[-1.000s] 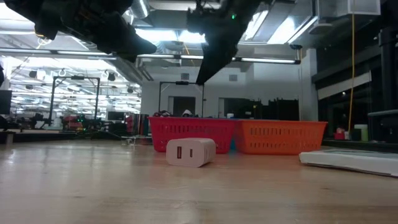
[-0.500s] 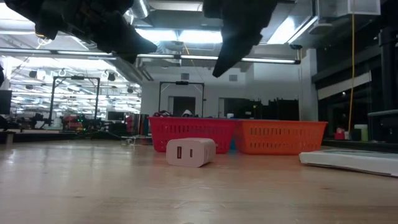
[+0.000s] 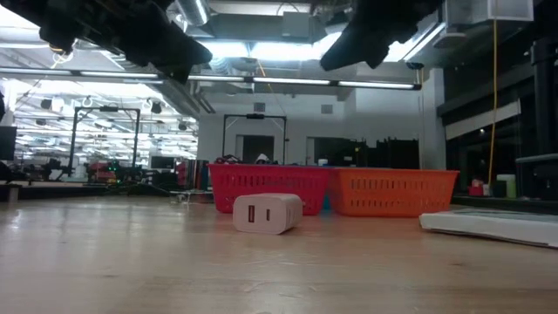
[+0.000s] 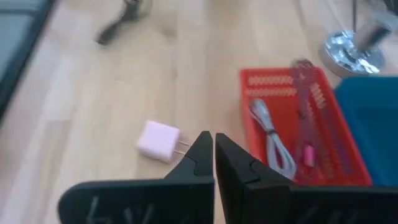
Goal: Pick and place items into bin
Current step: Put the white charger adapter into the orange bin
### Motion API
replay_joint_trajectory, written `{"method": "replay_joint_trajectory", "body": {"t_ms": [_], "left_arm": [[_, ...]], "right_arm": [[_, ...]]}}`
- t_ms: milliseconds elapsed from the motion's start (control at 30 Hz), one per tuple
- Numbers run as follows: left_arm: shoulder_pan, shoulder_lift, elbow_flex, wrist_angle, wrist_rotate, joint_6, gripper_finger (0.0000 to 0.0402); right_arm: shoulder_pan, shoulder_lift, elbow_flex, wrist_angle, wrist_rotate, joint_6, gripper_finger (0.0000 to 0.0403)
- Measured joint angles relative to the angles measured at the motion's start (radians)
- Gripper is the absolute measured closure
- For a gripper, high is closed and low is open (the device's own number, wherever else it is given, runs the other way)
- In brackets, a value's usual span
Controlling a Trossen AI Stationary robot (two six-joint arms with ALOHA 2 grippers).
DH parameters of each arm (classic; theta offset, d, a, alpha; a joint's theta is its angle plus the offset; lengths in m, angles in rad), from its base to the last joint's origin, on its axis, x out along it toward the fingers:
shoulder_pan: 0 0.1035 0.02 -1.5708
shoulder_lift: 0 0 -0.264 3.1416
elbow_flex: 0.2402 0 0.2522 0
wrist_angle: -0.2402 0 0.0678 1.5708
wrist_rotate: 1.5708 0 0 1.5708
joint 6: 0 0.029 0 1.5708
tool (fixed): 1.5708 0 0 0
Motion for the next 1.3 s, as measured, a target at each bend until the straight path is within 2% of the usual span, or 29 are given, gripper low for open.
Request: {"method": "replay_joint_trajectory", "body": {"t_ms": [167,400,600,767,900,1100,1300], "left_arm": [[-0.029,0.000,0.000,0.016,0.000,0.000,0.0400],[-0.083,0.056,0.000,0.023,0.001,-0.013,0.0400],[-0.112,0.145,0.000,0.076,0.000,-0.033,0.0400],[-0.114,0.227,0.055,0.095,-0.015,-0.051,0.0400],[-0.116,0.308,0.130,-0.006,-0.019,-0.067,0.0400],[-0.138,0.433,0.269,-0.216,-0.023,-0.128,0.0400],[-0.147,0.501,0.343,-0.270,-0.029,-0.129,0.0398]], "right_arm": [[0.051,-0.045,-0.101,0.150,0.000,-0.004,0.0403],[0.109,-0.055,-0.130,0.190,0.000,-0.015,0.0403],[0.156,-0.055,-0.135,0.227,0.095,-0.031,0.0403],[0.175,-0.055,-0.210,0.365,0.122,-0.058,0.0403],[0.183,-0.055,-0.276,0.459,0.122,-0.053,0.0403],[0.186,-0.078,-0.300,0.488,0.123,-0.069,0.0403],[0.186,-0.115,-0.302,0.495,0.138,-0.147,0.0403]]}}
